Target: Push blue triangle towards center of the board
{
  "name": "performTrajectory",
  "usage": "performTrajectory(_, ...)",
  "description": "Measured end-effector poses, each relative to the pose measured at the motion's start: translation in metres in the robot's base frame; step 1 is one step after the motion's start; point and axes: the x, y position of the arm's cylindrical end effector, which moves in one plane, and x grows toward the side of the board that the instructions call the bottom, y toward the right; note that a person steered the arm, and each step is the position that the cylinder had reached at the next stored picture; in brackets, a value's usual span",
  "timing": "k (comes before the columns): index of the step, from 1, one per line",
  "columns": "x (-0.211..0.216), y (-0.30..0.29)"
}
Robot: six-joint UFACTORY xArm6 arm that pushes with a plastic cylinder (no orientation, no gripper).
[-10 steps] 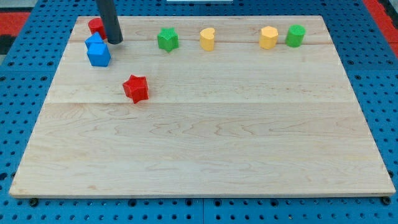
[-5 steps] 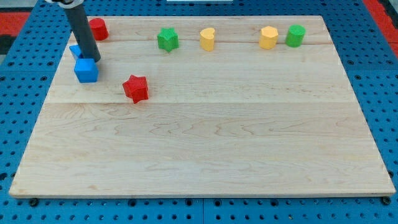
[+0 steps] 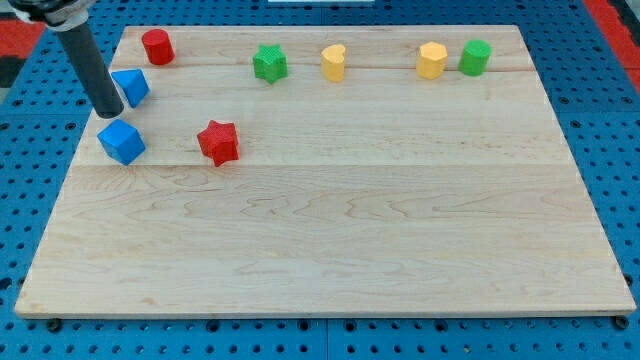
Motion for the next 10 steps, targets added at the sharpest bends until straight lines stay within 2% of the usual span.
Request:
performTrajectory(1,0.017,-0.006)
performTrajectory(2,0.056,-0.001)
performTrajectory(4,0.058,0.008)
performTrajectory(6,0.014,-0.022)
performTrajectory(8,-0.055,-0.018)
performTrajectory(9,-0.057,0.018)
performTrajectory(10,-0.038,0.059)
